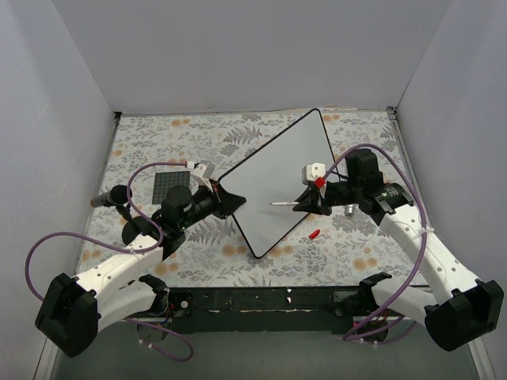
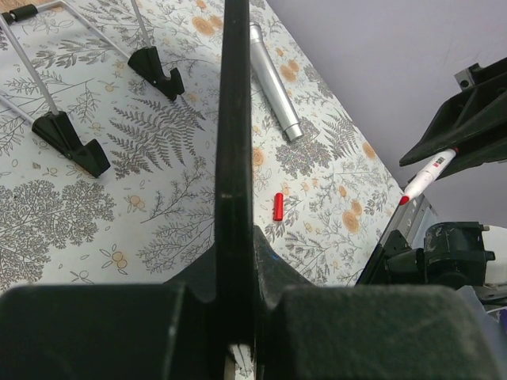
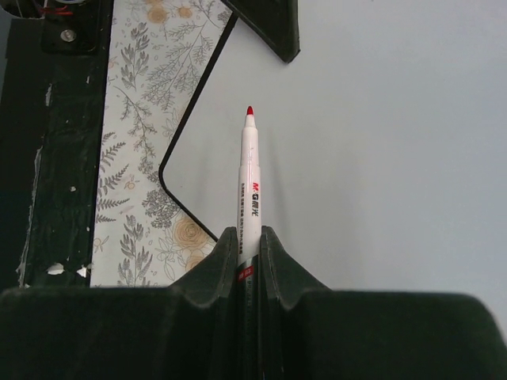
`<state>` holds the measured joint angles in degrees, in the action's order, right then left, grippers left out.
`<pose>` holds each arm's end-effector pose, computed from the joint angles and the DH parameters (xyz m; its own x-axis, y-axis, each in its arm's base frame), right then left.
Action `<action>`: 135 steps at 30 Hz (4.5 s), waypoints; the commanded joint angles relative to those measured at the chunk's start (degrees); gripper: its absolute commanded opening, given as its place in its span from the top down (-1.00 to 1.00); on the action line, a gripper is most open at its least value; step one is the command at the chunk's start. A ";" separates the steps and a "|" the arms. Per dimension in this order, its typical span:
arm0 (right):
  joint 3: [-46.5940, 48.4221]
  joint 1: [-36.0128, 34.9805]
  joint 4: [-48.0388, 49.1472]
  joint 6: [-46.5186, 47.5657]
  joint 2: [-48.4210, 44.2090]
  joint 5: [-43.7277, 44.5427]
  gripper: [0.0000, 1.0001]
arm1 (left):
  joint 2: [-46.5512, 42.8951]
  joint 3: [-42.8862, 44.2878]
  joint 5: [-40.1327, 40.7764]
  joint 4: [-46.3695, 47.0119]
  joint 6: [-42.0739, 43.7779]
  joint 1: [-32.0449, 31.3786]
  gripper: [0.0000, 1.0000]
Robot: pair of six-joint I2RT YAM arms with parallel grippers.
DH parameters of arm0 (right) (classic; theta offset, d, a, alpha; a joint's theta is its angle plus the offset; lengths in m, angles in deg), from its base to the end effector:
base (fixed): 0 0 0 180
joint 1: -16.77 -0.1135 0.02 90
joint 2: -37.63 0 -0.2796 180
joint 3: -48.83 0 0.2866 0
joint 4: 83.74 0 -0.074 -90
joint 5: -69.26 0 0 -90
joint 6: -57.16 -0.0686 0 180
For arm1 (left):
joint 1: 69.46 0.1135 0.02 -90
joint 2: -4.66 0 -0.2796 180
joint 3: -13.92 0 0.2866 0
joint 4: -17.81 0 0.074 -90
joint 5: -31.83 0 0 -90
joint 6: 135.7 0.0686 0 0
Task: Write a sentence on the whiteboard
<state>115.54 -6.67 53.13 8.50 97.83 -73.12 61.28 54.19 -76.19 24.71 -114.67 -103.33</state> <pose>0.2158 0.1528 0.3195 0.1348 -0.3810 -0.9147 -0.9817 0.0739 -0.1754 0.2194 -0.1728 0.2434 -0.7801 -0.5454 -0.3066 0.1539 0.3077 -0.9390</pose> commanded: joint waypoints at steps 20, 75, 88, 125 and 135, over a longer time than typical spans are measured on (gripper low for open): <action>5.49 -9.52 12.58 -9.43 4.04 16.60 0.97 | 2.00 3.46 -5.62 2.47 2.43 -0.15 1.00; 2.58 -10.66 26.39 -21.39 8.43 23.81 0.97 | 9.74 9.52 -11.07 0.79 11.93 2.84 1.00; 3.90 -11.28 26.13 -21.65 10.63 22.32 0.97 | 9.91 9.34 -12.12 1.23 12.10 2.84 1.00; 1.18 -11.89 21.82 -17.53 10.02 20.91 0.97 | 10.00 10.22 -11.69 0.09 13.60 2.84 1.00; 0.39 -11.72 20.85 -16.65 8.97 23.72 0.97 | 9.83 10.22 -11.69 -0.44 13.95 2.75 1.00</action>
<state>116.18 -18.25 73.63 -8.76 108.72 -52.09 71.94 61.86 -86.85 23.55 -103.59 -100.34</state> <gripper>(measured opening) 0.165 0.033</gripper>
